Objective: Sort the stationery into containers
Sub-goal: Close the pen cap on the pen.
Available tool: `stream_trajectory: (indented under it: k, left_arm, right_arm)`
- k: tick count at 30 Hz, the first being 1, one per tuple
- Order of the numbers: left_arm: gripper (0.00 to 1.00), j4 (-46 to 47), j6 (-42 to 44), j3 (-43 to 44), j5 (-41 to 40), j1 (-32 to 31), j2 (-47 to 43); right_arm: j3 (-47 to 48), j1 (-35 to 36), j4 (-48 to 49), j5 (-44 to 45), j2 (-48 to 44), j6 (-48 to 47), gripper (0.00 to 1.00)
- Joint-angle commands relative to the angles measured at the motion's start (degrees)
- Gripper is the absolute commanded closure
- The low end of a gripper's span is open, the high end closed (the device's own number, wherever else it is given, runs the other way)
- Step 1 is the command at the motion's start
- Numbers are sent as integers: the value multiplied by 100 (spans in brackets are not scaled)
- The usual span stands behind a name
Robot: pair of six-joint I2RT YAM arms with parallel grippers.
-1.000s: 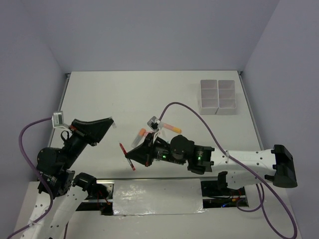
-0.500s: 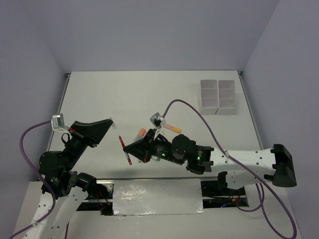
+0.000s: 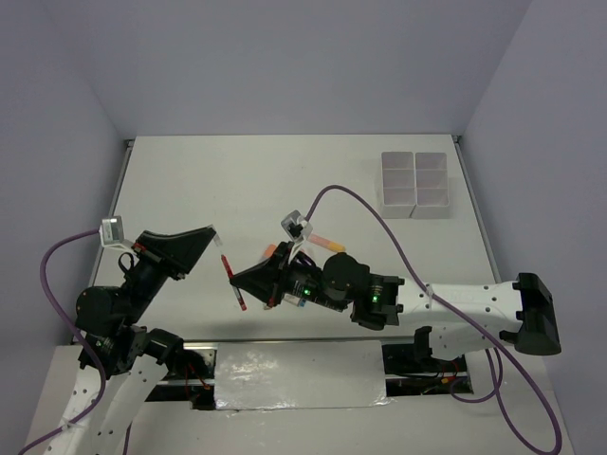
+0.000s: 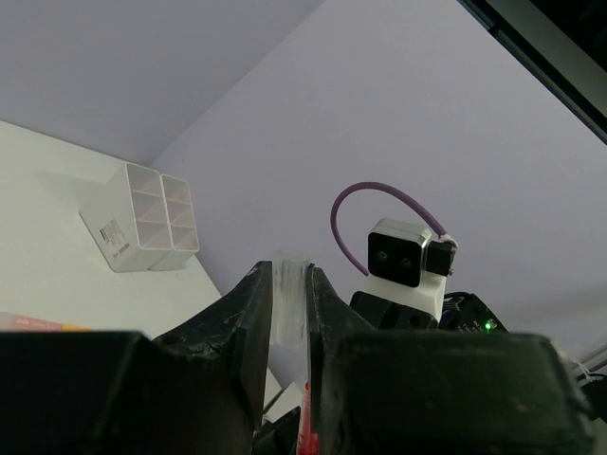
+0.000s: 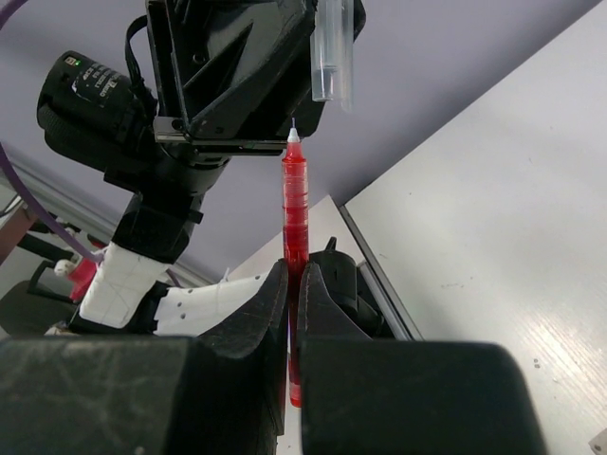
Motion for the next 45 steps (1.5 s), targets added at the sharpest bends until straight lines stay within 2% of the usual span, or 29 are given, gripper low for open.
stream_trajectory:
  k: [1,45]
  left_arm:
    - [100,186,8,176,6,20,32]
    - [100,-218,-27,97,-3,20,-196]
  right_arm:
    - [290,34,61,90,44,-132,100]
    - [501,-89,-220,160,158,-159,100]
